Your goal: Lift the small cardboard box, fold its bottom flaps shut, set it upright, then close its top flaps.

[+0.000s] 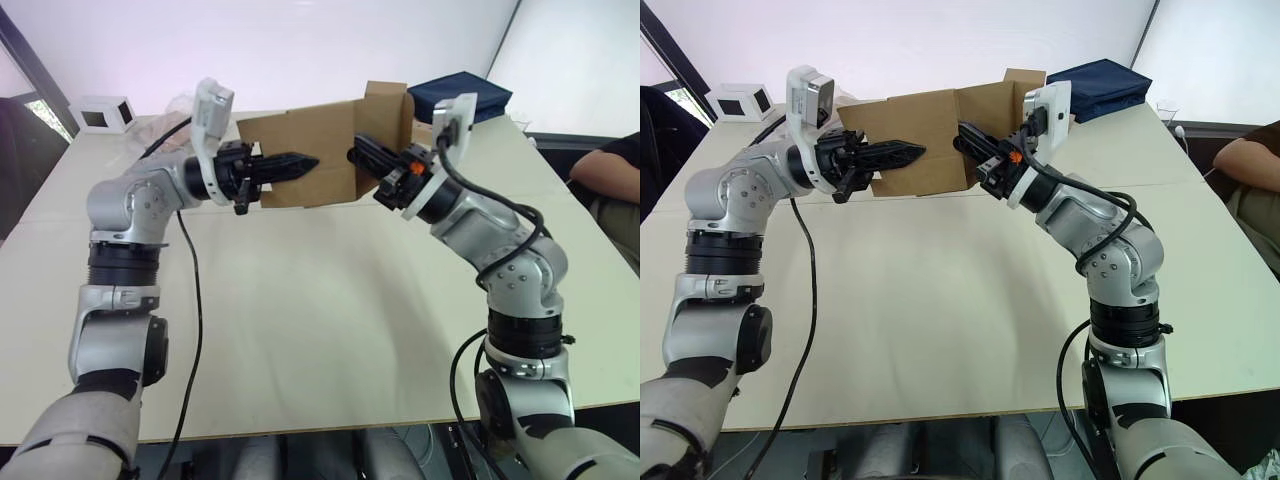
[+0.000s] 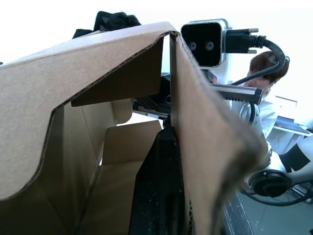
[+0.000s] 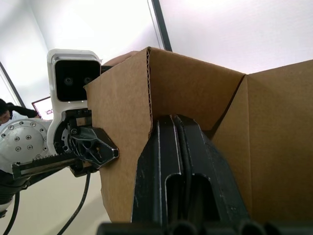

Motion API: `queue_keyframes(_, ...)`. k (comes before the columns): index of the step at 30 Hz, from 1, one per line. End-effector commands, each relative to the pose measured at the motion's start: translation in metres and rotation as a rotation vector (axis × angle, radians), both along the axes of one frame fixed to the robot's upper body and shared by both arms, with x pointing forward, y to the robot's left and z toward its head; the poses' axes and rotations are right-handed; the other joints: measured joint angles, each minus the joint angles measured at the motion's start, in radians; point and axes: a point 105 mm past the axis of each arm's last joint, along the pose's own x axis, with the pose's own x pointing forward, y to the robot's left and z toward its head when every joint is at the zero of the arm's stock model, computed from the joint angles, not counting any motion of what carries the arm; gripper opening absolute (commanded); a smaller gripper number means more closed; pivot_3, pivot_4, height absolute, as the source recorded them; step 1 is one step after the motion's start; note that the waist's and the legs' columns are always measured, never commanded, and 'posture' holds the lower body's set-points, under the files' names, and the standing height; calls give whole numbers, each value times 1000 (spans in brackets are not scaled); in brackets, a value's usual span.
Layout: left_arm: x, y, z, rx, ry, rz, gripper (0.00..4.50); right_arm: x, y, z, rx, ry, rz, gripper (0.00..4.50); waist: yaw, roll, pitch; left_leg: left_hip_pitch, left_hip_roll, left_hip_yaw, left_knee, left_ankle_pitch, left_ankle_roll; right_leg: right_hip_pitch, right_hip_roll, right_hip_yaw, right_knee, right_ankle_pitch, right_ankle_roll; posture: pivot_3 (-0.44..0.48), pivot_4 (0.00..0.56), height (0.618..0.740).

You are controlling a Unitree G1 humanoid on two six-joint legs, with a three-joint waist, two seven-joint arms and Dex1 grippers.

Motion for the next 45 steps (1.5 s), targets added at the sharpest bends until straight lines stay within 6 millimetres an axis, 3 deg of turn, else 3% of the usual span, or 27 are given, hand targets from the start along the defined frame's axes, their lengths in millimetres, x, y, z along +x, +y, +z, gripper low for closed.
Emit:
queue_keyframes(1, -2, -1, 8, 8, -44, 7, 0, -14, 2, 13, 38, -51, 24, 8, 0, 0, 0, 0, 0, 0, 0, 0, 0, 0, 0, 0, 0, 0, 0, 0, 150, 740)
queue_keyframes(15, 5, 3, 7, -14, -51, 51, 0, -34, -11, 17, 82, -44, 19, 8, 2, 0, 0, 0, 0, 0, 0, 0, 0, 0, 0, 0, 0, 0, 0, 0, 150, 740)
queue_keyframes(21, 5, 4, 6, -16, -48, 57, 0, -46, -38, 15, 111, 1, 4, 8, 4, 0, 0, 0, 0, 0, 0, -1, 2, 0, 0, 0, 0, 0, 0, 0, 150, 740)
queue_keyframes(24, 5, 4, 8, -23, -48, 58, 0, -47, -59, 0, 91, 66, -40, 8, 7, 0, 0, 0, 0, 0, 0, -2, 3, 1, 0, 0, 0, 0, 0, 0, 150, 740)
queue_keyframes(27, 5, 4, 10, -27, -50, 54, 0, -46, -66, -20, 39, 120, -86, 8, 5, 0, 0, 0, 0, 0, 0, -2, 4, 1, 0, 0, 0, 0, 0, 0, 150, 740)
queue_keyframes(35, 0, 0, 13, -27, -51, 23, 0, -33, -58, -40, -19, 137, -151, 8, 2, 0, 0, 0, 0, 0, 0, -2, 4, 0, 1, 0, 0, 0, 0, 0, 150, 740)
queue_keyframes(45, -4, -5, 11, -24, -41, 13, 0, -26, -35, -29, 26, 87, -119, 8, 4, 0, 0, 0, 0, 0, 0, -1, 2, 0, 1, 0, 0, 0, 0, 0, 150, 740)
